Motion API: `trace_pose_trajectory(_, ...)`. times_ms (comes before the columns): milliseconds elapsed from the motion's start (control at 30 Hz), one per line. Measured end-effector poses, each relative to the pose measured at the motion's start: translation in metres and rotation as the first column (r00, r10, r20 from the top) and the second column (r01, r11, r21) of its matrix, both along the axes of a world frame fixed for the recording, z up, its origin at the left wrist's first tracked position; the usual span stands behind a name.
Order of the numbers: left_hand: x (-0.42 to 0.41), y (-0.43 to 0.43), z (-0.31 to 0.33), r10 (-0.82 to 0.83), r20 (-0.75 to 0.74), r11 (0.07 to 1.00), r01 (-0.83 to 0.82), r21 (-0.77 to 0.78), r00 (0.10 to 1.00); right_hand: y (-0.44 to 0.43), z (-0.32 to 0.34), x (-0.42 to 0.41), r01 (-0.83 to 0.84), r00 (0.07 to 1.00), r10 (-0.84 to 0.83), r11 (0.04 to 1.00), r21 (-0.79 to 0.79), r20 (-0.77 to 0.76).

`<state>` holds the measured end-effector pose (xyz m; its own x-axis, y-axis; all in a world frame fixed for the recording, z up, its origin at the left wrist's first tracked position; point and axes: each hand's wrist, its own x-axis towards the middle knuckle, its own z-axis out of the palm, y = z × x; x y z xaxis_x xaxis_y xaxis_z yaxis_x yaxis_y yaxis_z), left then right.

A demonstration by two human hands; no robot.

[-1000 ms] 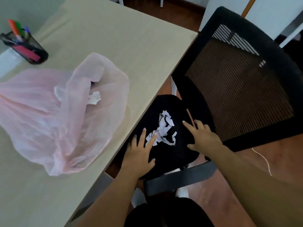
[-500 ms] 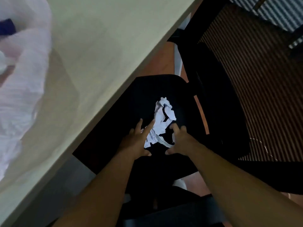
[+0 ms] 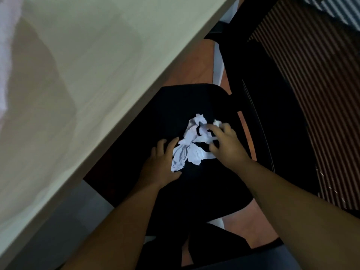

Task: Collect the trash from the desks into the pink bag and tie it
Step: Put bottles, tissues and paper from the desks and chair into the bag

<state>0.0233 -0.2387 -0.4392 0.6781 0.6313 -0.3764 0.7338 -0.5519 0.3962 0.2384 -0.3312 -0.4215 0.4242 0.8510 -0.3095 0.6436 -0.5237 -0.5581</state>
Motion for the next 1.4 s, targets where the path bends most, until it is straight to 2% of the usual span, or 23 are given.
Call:
trace_pose_trajectory(100, 0.011, 0.005, 0.003, -0.113, -0.024, 0.992, 0.114, 0.058, 0.993, 0.016, -0.005, 0.002, -0.192, 0.981, 0.188, 0.972, -0.138, -0.037)
trace_pose_trajectory(200, 0.021, 0.011, 0.003, -0.186, -0.056, 0.982, 0.187, 0.018, 0.981, 0.017, -0.014, 0.005, -0.244, 0.97, 0.239, 0.943, -0.224, -0.052)
trace_pose_trajectory(333, 0.022, 0.018, -0.003, -0.083, -0.01, 0.993, 0.082, -0.088, 0.996, 0.005, -0.018, 0.005, -0.16, 0.987, 0.156, 0.968, -0.194, -0.033)
trace_pose_trajectory(467, 0.01, 0.019, -0.009, -0.01, 0.047, 1.0, 0.011, -0.021, 0.999, -0.013, -0.017, 0.006, -0.026, 0.999, 0.029, 0.996, -0.084, 0.046)
trace_pose_trajectory(567, 0.005, 0.018, -0.009, 0.123, 0.087, 0.992, -0.12, -0.041, 0.989, -0.022, -0.014, -0.001, 0.096, 0.995, -0.094, 0.994, -0.051, 0.04)
trace_pose_trajectory(667, 0.003, 0.014, -0.006, 0.235, 0.107, 0.972, -0.23, -0.057, 0.966, -0.028, -0.014, -0.008, 0.143, 0.985, -0.136, 0.987, -0.067, 0.103)
trace_pose_trajectory(733, 0.003, 0.008, -0.002, 0.336, 0.109, 0.938, -0.322, -0.126, 0.936, -0.028, -0.017, -0.012, 0.184, 0.978, -0.177, 0.982, -0.053, 0.107)
trace_pose_trajectory(800, 0.007, -0.003, 0.003, 0.329, 0.038, 0.927, -0.315, -0.202, 0.944, -0.025, -0.02, -0.015, 0.23, 0.965, -0.223, 0.973, -0.033, 0.136)
trace_pose_trajectory(867, 0.013, -0.016, 0.005, 0.262, -0.031, 0.943, -0.263, -0.204, 0.965, -0.018, -0.024, -0.015, 0.232, 0.95, -0.216, 0.972, -0.047, 0.224)
trace_pose_trajectory(1000, 0.019, -0.031, -0.004, 0.326, 0.023, 0.929, -0.316, -0.192, 0.945, -0.013, -0.039, -0.015, 0.158, 0.947, -0.108, 0.977, -0.145, 0.304)
trace_pose_trajectory(1067, 0.016, -0.037, -0.012, 0.324, 0.04, 0.937, -0.314, -0.154, 0.945, -0.014, -0.045, -0.013, 0.184, 0.946, -0.122, 0.965, -0.187, 0.301)
trace_pose_trajectory(1133, 0.011, -0.04, -0.02, 0.355, 0.079, 0.931, -0.344, -0.12, 0.932, -0.018, -0.046, -0.012, 0.216, 0.938, -0.161, 0.964, -0.153, 0.307)
trace_pose_trajectory(1200, 0.008, -0.038, -0.026, 0.411, 0.118, 0.911, -0.407, -0.062, 0.904, -0.027, -0.047, -0.013, 0.237, 0.944, -0.206, 0.967, -0.093, 0.259)
trace_pose_trajectory(1300, 0.009, -0.031, -0.033, 0.417, 0.151, 0.9, -0.43, 0.068, 0.896, -0.037, -0.043, -0.018, 0.346, 0.938, -0.345, 0.938, -0.025, 0.027)
trace_pose_trajectory(1400, 0.011, -0.023, -0.028, 0.448, 0.183, 0.889, -0.457, 0.01, 0.875, -0.039, -0.034, -0.023, 0.299, 0.954, -0.299, 0.954, 0.015, -0.019)
